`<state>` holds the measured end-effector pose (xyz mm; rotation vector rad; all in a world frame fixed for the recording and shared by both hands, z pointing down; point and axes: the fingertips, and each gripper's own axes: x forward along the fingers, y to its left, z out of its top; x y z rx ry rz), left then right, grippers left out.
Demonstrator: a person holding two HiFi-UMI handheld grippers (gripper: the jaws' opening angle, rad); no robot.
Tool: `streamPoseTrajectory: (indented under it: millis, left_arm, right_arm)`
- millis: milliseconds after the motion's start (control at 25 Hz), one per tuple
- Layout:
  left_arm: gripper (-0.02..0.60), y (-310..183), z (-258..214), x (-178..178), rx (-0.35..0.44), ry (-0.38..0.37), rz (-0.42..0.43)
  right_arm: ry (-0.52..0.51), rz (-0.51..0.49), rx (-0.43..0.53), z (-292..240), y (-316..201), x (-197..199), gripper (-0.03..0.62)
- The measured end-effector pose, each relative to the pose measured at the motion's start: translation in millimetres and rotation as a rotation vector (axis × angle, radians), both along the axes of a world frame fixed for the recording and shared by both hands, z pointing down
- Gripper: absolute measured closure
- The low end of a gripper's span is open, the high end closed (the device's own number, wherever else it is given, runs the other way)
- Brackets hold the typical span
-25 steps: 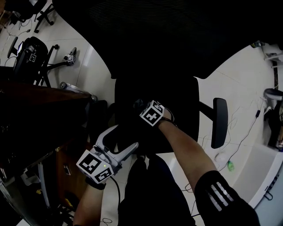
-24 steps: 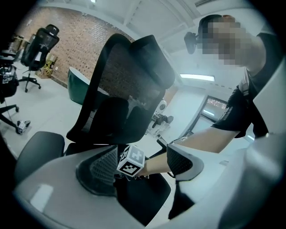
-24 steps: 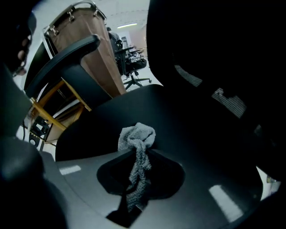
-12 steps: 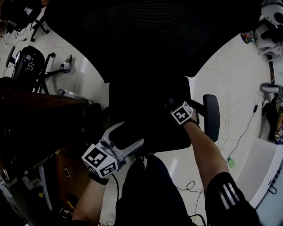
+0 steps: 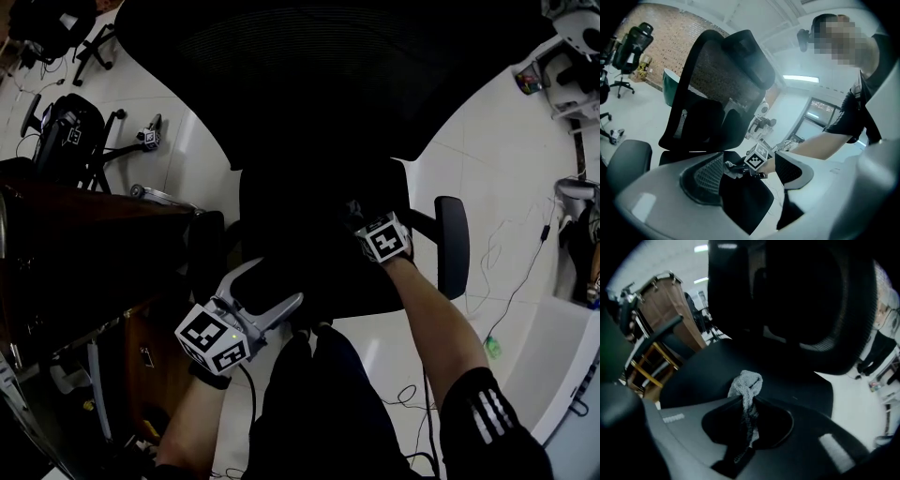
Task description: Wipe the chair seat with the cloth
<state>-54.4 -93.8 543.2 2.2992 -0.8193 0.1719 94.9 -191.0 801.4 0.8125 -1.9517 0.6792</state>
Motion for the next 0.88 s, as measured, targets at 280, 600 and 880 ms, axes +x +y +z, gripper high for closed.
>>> streamPoseTrajectory:
  millis: [280,600,880]
  left_arm:
    - [0.210,22.1,14.9,-44.0,-0.034,-0.040,-0.076]
    - [0.210,45.7,27.9,-62.5,-0.060,-0.047,-0.096]
    - [0.210,52.3,36.4,-47.4,-0.070,-0.021,-0.071]
  right_arm:
    - [-0.202,-0.180,-0.049,-16.2,48.0,-170.6,0.545]
    - [-0.164,-0.401,-0.094,16.8,113.6,-247.7,0.545]
    - [-0.097,-0.349,-0.116,40.6,122.9,-189.0,0.545]
